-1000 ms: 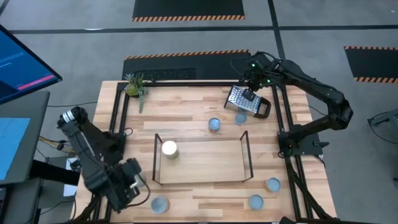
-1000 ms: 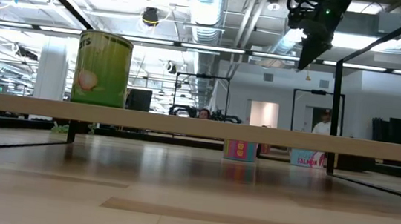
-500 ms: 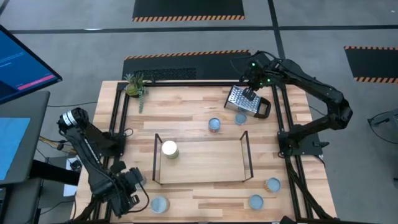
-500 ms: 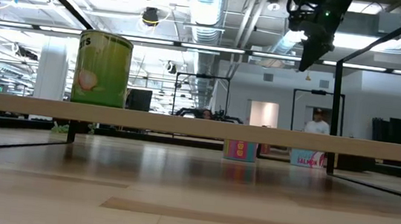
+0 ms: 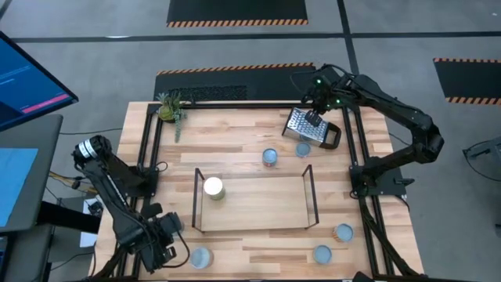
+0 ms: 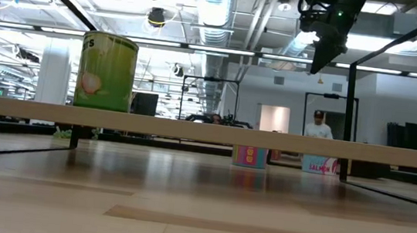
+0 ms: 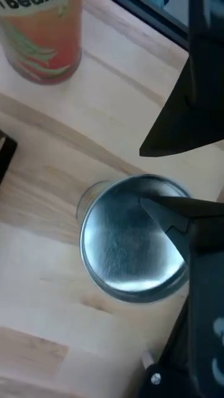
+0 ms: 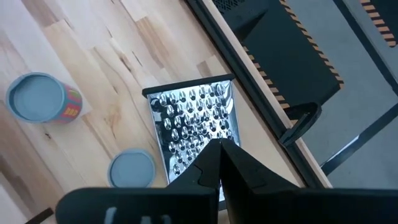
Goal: Pick and place cans onto a shelf
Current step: Put the canned tomatoes on the shelf
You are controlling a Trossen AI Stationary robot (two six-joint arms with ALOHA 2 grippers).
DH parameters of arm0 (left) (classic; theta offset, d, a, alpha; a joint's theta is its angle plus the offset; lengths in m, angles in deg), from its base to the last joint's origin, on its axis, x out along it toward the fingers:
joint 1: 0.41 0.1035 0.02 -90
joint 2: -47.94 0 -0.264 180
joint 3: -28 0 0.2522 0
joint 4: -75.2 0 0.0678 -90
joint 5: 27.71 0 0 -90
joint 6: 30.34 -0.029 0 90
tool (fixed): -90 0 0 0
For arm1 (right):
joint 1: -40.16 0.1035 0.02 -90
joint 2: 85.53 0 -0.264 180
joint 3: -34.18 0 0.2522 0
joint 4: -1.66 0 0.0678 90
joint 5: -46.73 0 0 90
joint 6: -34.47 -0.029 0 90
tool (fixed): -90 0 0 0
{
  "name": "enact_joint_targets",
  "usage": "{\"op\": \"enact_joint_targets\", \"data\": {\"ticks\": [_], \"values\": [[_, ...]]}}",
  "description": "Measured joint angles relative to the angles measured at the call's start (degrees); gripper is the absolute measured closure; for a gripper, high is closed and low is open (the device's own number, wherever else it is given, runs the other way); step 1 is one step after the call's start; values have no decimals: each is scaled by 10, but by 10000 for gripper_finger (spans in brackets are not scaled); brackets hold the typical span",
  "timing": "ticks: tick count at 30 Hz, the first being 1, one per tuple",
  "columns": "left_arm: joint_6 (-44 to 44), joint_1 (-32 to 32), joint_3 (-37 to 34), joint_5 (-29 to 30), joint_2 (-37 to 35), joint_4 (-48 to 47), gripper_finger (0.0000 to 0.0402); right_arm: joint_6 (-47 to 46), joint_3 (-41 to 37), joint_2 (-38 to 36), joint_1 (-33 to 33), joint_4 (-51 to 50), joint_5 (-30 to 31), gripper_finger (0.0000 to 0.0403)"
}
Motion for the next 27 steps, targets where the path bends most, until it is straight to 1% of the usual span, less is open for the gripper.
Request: {"op": "enact_joint_targets", "data": {"ticks": [6,8,11,12,16,19,25,26,27], "values": [[32,2,-7,2,1,-8,297,0,0,0,0,0,0,370],[34,4,-7,3,1,-13,317,0,0,0,0,0,0,370],[31,6,-8,6,1,-16,377,0,0,0,0,0,0,370],[31,8,-8,9,1,-16,388,0,0,0,0,0,0,370],[32,10,-1,13,2,-27,399,3,0,0,0,0,0,370],[35,11,29,11,8,-87,401,4,0,0,0,0,0,370],[56,13,144,34,6,-262,401,5,0,0,0,0,0,370],[55,16,160,42,3,-260,401,5,0,0,0,0,0,370],[36,21,171,51,-2,-253,401,5,0,0,0,0,0,370]]}}
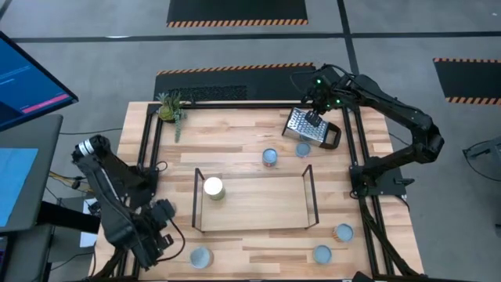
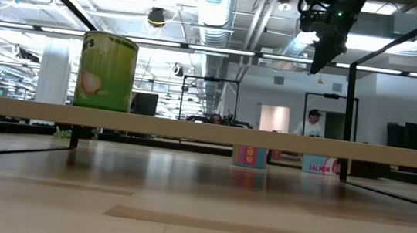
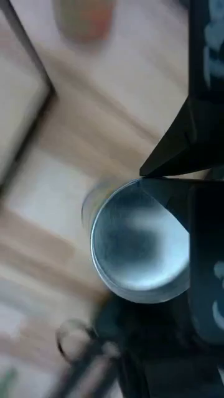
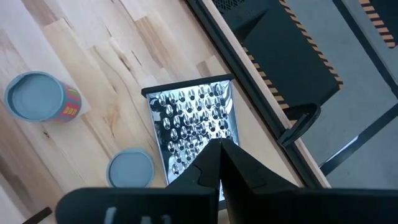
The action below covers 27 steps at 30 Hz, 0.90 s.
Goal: Pick and place cans onto a shelf
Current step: Put the canned tomatoes on the shelf
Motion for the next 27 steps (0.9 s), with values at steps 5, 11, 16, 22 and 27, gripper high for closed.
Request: {"op": "enact_joint_targets", "data": {"ticks": [5,11,16,22,27], "values": [[-68,30,40,64,-8,-4,401,0,0,0,0,0,0,370],[-119,66,55,-15,-7,-3,401,0,0,0,0,0,0,370],[-109,73,55,-83,-7,-3,401,2,0,0,0,0,0,370],[-88,73,89,-114,-7,-3,401,2,0,0,0,0,0,370],[-102,73,151,-112,-4,-3,401,2,0,0,0,0,0,370]]}}
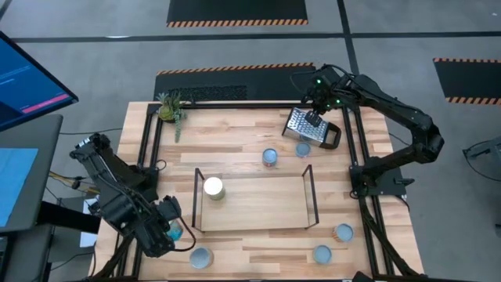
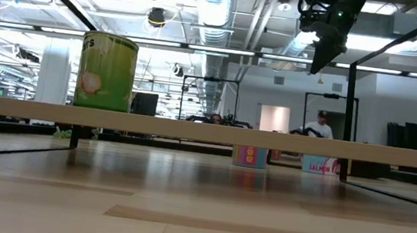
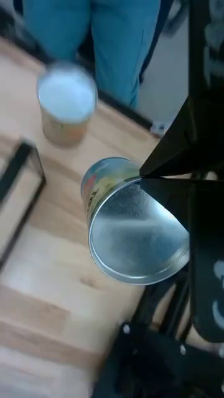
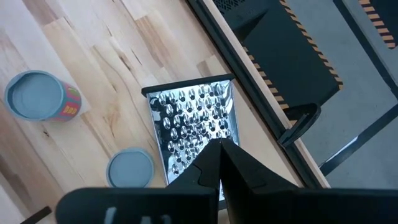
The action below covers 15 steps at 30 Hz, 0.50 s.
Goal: Pick and place cans onto a shelf
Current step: Put the canned tomatoes on the shelf
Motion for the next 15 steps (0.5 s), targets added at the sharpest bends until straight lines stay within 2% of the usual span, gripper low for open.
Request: {"op": "enact_joint_targets", "data": {"ticks": [15], "values": [[-22,15,148,8,0,0,401,0,0,0,0,0,0,370]]}}
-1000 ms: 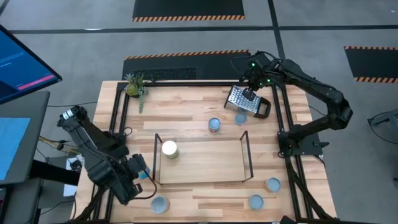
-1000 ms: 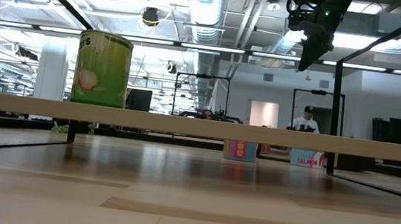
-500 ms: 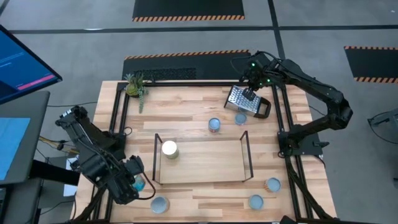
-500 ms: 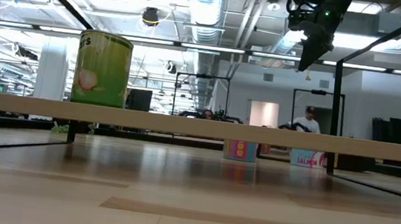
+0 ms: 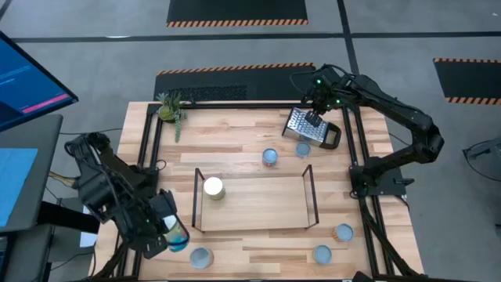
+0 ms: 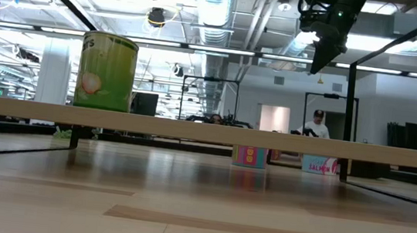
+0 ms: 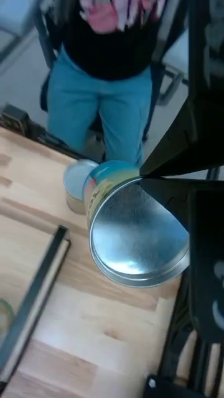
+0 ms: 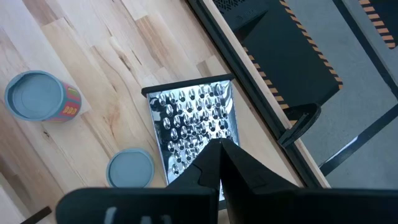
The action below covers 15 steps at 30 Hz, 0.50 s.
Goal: Pick and place cans onto a shelf
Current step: Put the canned tomatoes on the shelf
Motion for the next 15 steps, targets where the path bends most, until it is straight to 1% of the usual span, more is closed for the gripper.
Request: {"op": "enact_joint_targets", "data": {"ticks": [3,7,9,11,15], "values": [[-15,17,15,0,0,0,401,0,0,0,0,0,0,370],[-66,50,18,14,0,1,401,2,0,0,0,0,0,370],[-110,70,18,33,0,7,401,11,0,0,0,0,0,370],[-164,91,18,57,0,29,401,13,0,0,0,0,0,370],[-276,133,18,89,0,70,401,22,0,0,0,0,0,370]]}}
